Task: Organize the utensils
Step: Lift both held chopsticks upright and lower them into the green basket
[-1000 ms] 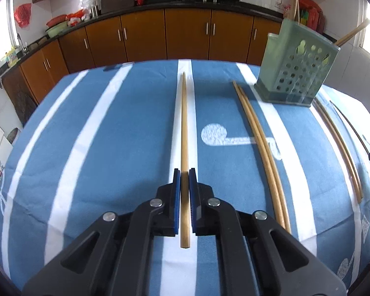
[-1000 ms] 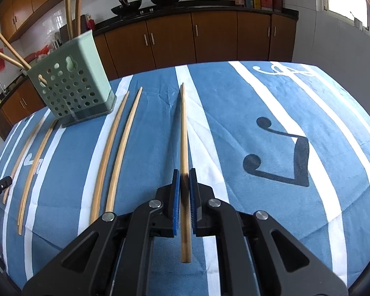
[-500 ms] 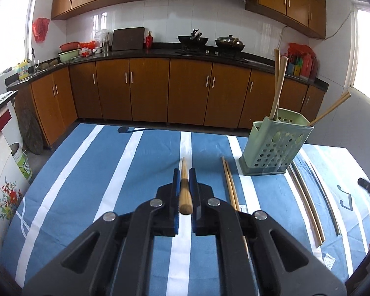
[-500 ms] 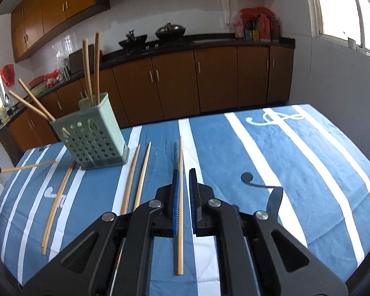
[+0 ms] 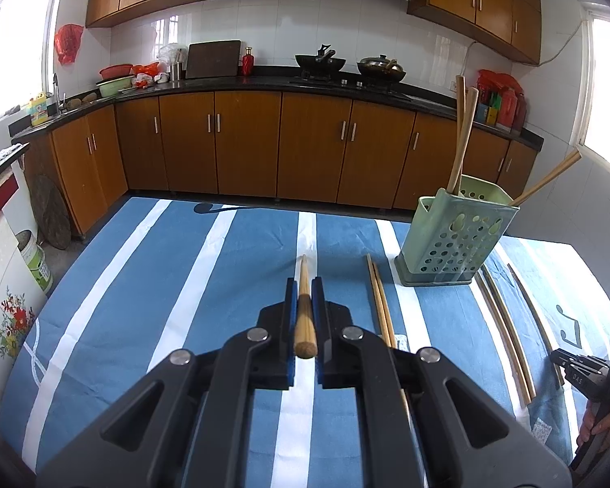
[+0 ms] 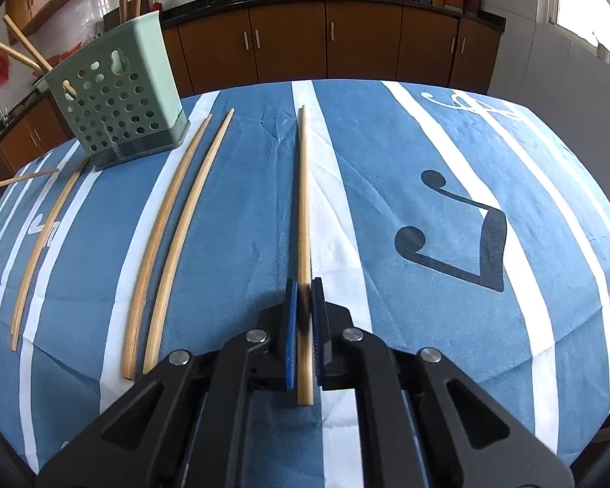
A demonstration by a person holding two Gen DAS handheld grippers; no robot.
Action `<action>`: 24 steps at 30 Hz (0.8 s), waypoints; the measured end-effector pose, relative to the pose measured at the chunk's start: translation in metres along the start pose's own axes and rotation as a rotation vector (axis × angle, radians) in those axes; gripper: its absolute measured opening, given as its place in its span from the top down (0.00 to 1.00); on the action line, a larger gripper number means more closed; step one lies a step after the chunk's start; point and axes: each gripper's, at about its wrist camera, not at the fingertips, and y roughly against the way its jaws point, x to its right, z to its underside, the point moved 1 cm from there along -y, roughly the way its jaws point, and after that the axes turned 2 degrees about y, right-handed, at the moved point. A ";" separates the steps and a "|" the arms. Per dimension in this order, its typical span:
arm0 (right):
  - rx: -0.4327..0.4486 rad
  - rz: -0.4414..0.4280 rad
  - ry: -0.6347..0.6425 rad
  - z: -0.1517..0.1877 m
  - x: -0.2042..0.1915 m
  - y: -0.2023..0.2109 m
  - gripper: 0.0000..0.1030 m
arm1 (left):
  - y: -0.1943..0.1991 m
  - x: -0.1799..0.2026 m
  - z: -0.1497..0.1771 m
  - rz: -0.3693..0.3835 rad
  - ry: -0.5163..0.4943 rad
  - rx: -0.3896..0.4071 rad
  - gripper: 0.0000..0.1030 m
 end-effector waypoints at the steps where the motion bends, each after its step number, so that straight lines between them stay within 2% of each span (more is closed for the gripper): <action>1: 0.025 -0.001 -0.002 -0.002 0.001 0.006 0.93 | 0.001 0.000 0.000 0.000 0.001 0.004 0.92; 14: 0.328 -0.047 -0.073 -0.048 0.015 0.095 0.93 | 0.020 0.004 -0.013 0.008 -0.003 0.065 0.92; 19: 0.382 -0.053 -0.079 -0.056 0.014 0.110 0.93 | 0.030 0.005 -0.020 0.017 -0.002 0.097 0.92; 24: 0.402 -0.056 -0.081 -0.059 0.013 0.117 0.93 | 0.035 0.008 -0.025 0.022 -0.011 0.117 0.92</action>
